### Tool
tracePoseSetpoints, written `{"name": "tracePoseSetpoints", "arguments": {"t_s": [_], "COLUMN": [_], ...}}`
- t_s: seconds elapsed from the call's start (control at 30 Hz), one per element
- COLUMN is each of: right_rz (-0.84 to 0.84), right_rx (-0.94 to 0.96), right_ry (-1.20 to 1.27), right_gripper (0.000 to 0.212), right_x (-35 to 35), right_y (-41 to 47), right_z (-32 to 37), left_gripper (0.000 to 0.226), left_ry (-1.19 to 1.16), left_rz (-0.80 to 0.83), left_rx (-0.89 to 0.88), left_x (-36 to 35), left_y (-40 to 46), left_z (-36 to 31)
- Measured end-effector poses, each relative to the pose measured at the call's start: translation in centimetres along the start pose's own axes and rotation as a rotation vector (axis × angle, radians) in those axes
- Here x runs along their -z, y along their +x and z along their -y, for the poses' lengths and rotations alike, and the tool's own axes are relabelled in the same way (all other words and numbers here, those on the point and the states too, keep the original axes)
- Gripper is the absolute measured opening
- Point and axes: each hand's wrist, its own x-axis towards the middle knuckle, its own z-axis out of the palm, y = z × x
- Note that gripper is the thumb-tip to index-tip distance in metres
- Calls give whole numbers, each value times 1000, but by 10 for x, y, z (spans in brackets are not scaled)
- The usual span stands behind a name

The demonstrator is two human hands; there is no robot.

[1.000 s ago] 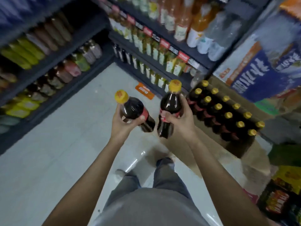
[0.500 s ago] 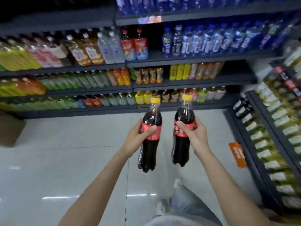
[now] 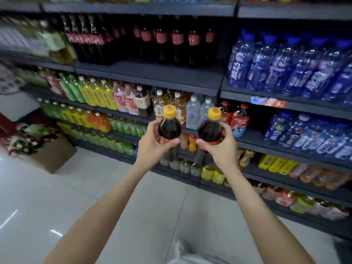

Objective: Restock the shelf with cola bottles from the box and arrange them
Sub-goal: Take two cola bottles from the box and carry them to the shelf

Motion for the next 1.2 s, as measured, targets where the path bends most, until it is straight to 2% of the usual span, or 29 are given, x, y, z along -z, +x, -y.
{"name": "tracePoseSetpoints", "arguments": {"t_s": [0.2, 0.37, 0.5, 0.73, 1.03, 1.2], "right_rz": [-54, -114, -190, -280, -582, -572], "right_rx": [281, 402, 371, 301, 256, 232], "right_ry": [-63, -119, -185, -249, -277, -404], "right_gripper": [72, 73, 76, 79, 82, 83], "right_x": [-43, -64, -81, -104, -106, -83], "right_y": [123, 207, 269, 354, 456, 500], "right_z": [26, 31, 23, 6, -25, -38], "left_gripper": [65, 69, 69, 76, 78, 83], "left_ry": [-131, -199, -176, -161, -146, -99], "left_rz": [-98, -100, -44, -36, -55, -62], "left_rx": [-241, -304, -336, -242, -279, -325], "left_x": [11, -13, -38, -78, -131, -163], "left_y": [145, 259, 339, 435, 485, 497], "left_z": [-7, 7, 20, 26, 13, 6]}}
